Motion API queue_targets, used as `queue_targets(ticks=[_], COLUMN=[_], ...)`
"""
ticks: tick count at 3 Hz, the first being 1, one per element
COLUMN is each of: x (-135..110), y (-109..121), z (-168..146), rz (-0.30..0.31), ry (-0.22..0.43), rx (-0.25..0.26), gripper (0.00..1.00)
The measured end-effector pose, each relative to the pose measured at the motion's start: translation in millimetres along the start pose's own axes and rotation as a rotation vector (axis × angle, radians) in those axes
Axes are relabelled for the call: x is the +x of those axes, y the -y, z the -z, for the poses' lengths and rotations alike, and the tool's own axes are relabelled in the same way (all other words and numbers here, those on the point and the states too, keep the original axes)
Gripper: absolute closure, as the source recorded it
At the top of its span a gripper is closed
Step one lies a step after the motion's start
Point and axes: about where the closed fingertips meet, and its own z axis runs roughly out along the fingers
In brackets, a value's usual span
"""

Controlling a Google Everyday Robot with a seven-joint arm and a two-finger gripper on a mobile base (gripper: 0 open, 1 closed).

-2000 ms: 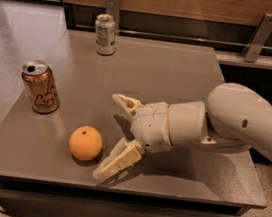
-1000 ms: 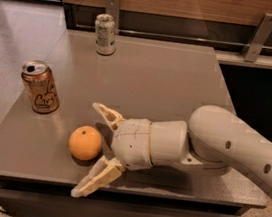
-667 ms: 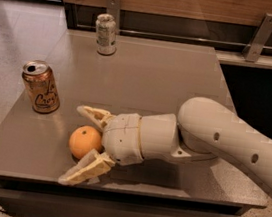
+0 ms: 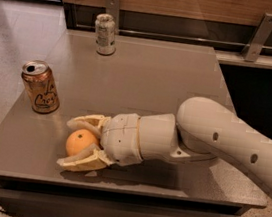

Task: Move orange near 7up can

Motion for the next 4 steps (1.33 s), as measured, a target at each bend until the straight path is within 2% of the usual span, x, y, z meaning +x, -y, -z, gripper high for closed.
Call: queue_targets(ticks=[1, 2, 3, 4], x=[-1, -3, -3, -22], y=[-1, -2, -2, 11], z=[-1, -2, -3, 27], rz=[0.003, 0.006, 0.006, 0.018], ry=[-0.001, -0.002, -0.002, -0.037], rx=[-0.003, -0.006, -0.006, 0.032], gripper=[0.87, 1.00, 1.00, 1.00])
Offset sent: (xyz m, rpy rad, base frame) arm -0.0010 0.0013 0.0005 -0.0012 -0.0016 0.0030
